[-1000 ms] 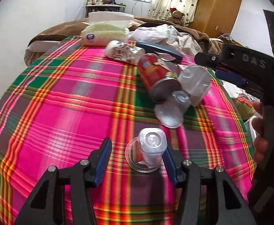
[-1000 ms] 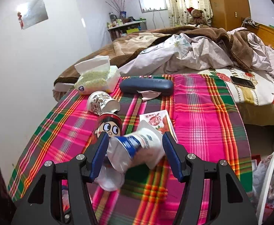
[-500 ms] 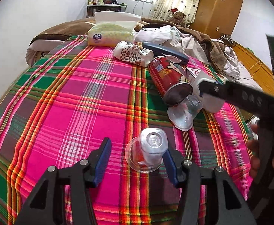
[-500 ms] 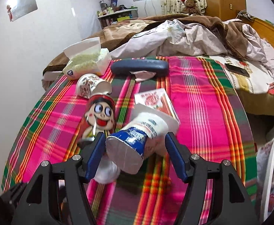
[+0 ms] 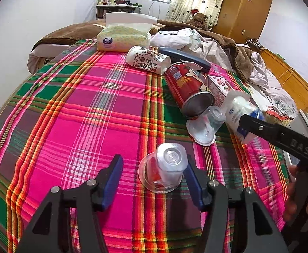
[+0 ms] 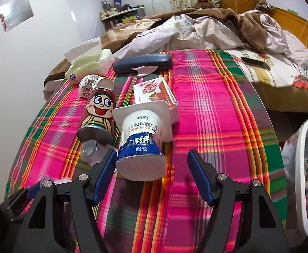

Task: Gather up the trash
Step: 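Grasp the clear plastic cup with the left tool while the right tool grasps the white yogurt cup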

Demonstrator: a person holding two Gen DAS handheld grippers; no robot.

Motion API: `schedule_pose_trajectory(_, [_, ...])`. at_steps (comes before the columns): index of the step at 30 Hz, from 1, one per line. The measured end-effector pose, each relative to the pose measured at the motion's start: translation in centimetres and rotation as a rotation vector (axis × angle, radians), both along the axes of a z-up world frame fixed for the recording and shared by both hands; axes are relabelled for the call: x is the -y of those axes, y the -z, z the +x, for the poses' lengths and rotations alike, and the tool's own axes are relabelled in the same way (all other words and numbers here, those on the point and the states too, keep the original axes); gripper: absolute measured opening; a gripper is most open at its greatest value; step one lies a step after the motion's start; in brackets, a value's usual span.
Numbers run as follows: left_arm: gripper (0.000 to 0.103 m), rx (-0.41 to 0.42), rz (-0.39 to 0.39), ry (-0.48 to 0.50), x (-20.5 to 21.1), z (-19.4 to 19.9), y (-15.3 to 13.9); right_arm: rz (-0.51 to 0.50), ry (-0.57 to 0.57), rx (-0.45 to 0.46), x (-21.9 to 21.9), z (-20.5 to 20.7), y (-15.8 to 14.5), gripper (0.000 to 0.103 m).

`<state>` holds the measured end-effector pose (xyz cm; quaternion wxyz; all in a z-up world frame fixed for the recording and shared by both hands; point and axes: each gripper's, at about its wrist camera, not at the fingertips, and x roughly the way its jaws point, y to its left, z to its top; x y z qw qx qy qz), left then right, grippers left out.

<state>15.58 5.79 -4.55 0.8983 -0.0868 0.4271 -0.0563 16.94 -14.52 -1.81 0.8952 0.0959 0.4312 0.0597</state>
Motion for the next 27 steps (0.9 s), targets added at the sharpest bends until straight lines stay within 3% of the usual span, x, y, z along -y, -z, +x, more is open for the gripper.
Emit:
schedule_pose_trajectory(3, [0.066, -0.001, 0.006, 0.006, 0.3, 0.1, 0.0, -0.013, -0.011, 0.003, -0.4, 0.5, 0.2, 0.071])
schedule_pose_trajectory(14, [0.066, -0.013, -0.015, -0.001, 0.0, 0.3, -0.1, -0.079, -0.040, 0.003, -0.8, 1.1, 0.8, 0.070])
schedule_pose_trajectory(18, [0.055, -0.010, -0.004, -0.019, -0.3, 0.1, 0.0, -0.076, -0.058, 0.016, -0.9, 0.8, 0.7, 0.045])
schedule_pose_trajectory(21, [0.040, -0.010, -0.020, -0.025, -0.6, -0.1, -0.1, -0.078, -0.061, 0.027, -1.0, 0.5, 0.6, 0.046])
schedule_pose_trajectory(27, [0.035, -0.003, -0.005, -0.026, -0.6, -0.4, -0.3, -0.058, -0.051, 0.053, -0.6, 0.1, 0.3, 0.045])
